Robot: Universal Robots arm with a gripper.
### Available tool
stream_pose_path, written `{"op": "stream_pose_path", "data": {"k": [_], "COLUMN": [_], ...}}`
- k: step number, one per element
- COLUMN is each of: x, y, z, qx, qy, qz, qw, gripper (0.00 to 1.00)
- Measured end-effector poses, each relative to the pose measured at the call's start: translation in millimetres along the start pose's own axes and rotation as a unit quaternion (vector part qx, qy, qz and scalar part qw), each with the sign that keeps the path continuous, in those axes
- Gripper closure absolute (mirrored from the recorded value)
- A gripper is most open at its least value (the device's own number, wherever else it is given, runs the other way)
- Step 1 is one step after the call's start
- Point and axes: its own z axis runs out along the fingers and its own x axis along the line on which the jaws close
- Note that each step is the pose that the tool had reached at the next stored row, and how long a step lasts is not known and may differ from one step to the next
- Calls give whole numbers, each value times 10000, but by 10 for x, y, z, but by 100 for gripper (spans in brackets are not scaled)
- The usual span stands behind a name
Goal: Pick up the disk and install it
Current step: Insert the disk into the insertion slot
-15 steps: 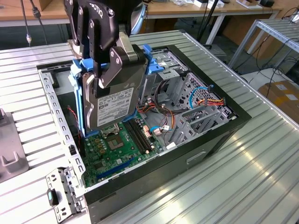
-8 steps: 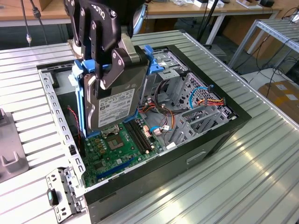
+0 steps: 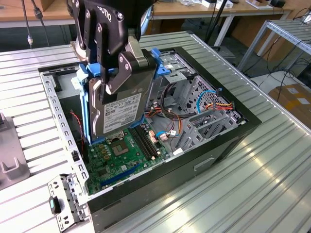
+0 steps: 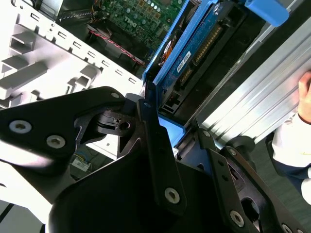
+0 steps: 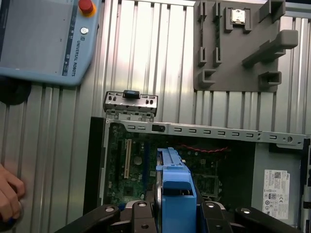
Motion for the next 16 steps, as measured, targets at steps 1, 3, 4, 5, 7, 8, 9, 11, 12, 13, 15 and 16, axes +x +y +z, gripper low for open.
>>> {"op": "stream_pose_path", "data": {"k": [1, 3, 4, 5, 7, 8, 9, 11, 12, 13, 15, 16], "x": [3, 8, 14, 17, 22, 24, 27, 31, 34, 36, 41, 43], "y": [-1, -3, -5, -6, -8, -9, -10, -11, -12, -12, -14, -15], "z": [1, 0, 1, 1, 2, 2, 2, 2, 3, 3, 3, 3], "qx": [0, 0, 0, 0, 0, 0, 0, 0, 0, 0, 0, 0], "qy": [0, 1, 0, 0, 0, 0, 0, 0, 0, 0, 0, 0], "qz": [0, 0, 0, 0, 0, 0, 0, 0, 0, 0, 0, 0], "qw": [10000, 10000, 10000, 10000, 10000, 10000, 10000, 10000, 10000, 10000, 10000, 10000], "gripper": [63, 63, 63, 63, 63, 63, 63, 63, 63, 63, 63, 63]}}
